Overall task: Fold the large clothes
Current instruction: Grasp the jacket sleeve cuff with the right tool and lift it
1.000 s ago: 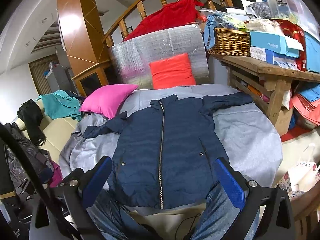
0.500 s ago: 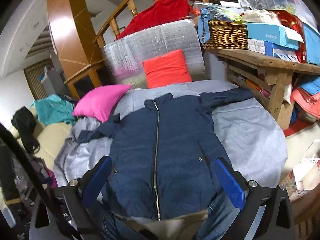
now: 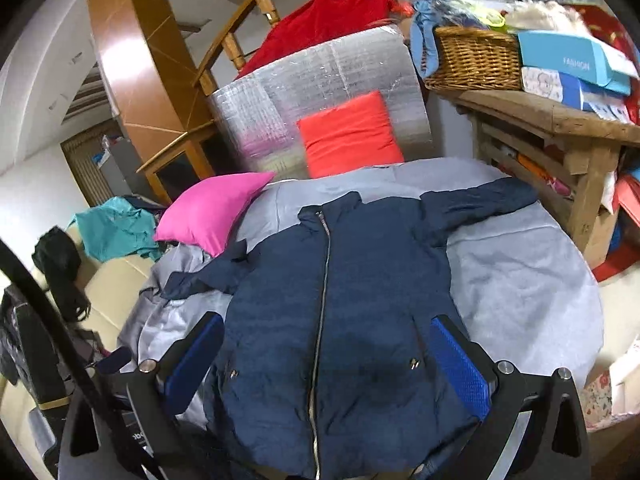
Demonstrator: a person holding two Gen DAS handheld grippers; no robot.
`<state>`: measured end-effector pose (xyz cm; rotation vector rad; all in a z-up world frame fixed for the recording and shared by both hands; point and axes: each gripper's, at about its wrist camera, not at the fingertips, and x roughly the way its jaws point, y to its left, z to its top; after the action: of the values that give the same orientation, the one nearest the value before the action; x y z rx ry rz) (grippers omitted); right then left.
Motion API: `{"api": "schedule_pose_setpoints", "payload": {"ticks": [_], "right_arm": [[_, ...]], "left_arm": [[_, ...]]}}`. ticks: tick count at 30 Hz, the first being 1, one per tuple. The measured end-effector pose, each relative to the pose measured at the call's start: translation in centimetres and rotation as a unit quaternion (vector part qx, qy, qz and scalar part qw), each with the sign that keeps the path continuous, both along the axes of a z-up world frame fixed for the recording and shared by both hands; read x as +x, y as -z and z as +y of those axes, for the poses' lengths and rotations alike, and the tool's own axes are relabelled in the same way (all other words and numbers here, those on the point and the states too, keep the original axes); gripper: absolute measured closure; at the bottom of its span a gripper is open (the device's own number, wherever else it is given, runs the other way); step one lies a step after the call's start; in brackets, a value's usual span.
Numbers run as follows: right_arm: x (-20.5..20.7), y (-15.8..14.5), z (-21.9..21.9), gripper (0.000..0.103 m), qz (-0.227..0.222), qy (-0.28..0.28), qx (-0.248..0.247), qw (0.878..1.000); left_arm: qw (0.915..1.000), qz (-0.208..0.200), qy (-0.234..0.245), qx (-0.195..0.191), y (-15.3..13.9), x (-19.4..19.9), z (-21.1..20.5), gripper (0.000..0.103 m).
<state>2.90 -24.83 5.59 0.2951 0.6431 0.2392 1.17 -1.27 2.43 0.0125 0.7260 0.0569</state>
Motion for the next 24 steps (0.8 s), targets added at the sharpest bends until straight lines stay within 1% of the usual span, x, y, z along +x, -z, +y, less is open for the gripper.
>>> {"api": "schedule_pose_setpoints", "payload": {"ticks": [2, 5, 7, 9, 10, 12, 14, 16, 17, 18, 19, 20, 21, 22, 23, 24], "right_arm": [[1.9, -0.3, -1.3, 0.0, -0.002, 0.007, 0.007, 1.0], [6.4, -0.3, -4.1, 0.0, 0.009, 0.015, 0.026, 1.0], [10.0, 0.1, -6.4, 0.001, 0.02, 0.024, 0.037, 0.999], [13.6, 0.7, -8.3, 0.003, 0.037, 0.03, 0.05, 0.998], [15.8, 1.1, -9.6, 0.004, 0.045, 0.035, 0.059, 0.997], [20.5, 2.2, -12.2, 0.004, 0.064, 0.054, 0.058, 0.995], [24.9, 4.0, -14.9, 0.004, 0.088, 0.059, 0.077, 0.991], [29.0, 6.4, -17.7, 0.004, 0.114, 0.086, 0.09, 0.986], [31.1, 7.9, -19.1, 0.005, 0.121, 0.097, 0.096, 0.983], [33.4, 9.9, -20.7, 0.006, 0.14, 0.115, 0.098, 0.979], [35.5, 11.8, -22.0, 0.009, 0.161, 0.123, 0.102, 0.974], [36.9, 13.5, -23.3, 0.016, 0.17, 0.137, 0.11, 0.97], [38.3, 15.6, -24.9, 0.019, 0.189, 0.158, 0.123, 0.961], [39.3, 17.1, -26.1, 0.021, 0.2, 0.172, 0.133, 0.955], [40.0, 18.8, -27.5, 0.026, 0.205, 0.19, 0.146, 0.949], [40.6, 20.6, -29.0, 0.028, 0.215, 0.214, 0.158, 0.94]], "left_arm": [[0.9999, 0.002, 0.013, -0.003, -0.3, 2.3, -0.7, 0.0], [0.9996, 0.007, 0.023, -0.017, -0.4, 6.0, -1.4, 0.0], [0.9989, 0.006, 0.034, -0.031, -0.5, 8.6, -2.1, 0.0], [0.9986, 0.005, 0.037, -0.037, -0.4, 11.3, -2.7, 0.0], [0.998, 0.005, 0.042, -0.046, -0.1, 13.0, -3.1, 0.0], [0.9967, 0.014, 0.05, -0.062, 1.1, 16.1, -3.9, 0.0], [0.9966, 0.022, 0.047, -0.064, 2.6, 18.5, -4.4, 0.0], [0.9971, 0.031, 0.039, -0.057, 5.1, 20.9, -4.8, 0.0], [0.997, 0.038, 0.038, -0.057, 6.3, 21.8, -4.9, 0.0], [0.997, 0.05, 0.031, -0.051, 7.9, 22.7, -4.9, 0.0], [0.9972, 0.054, 0.027, -0.044, 9.1, 23.0, -4.8, 0.0], [0.9974, 0.055, 0.024, -0.039, 9.9, 23.3, -4.8, 0.0], [0.9973, 0.062, 0.021, -0.033, 11.0, 23.7, -4.8, 0.0], [0.9962, 0.076, 0.025, -0.036, 12.1, 24.2, -4.9, 0.0], [0.9949, 0.086, 0.031, -0.044, 12.7, 24.5, -5.1, 0.0], [0.9937, 0.095, 0.033, -0.049, 13.3, 24.8, -5.1, 0.0]]}}
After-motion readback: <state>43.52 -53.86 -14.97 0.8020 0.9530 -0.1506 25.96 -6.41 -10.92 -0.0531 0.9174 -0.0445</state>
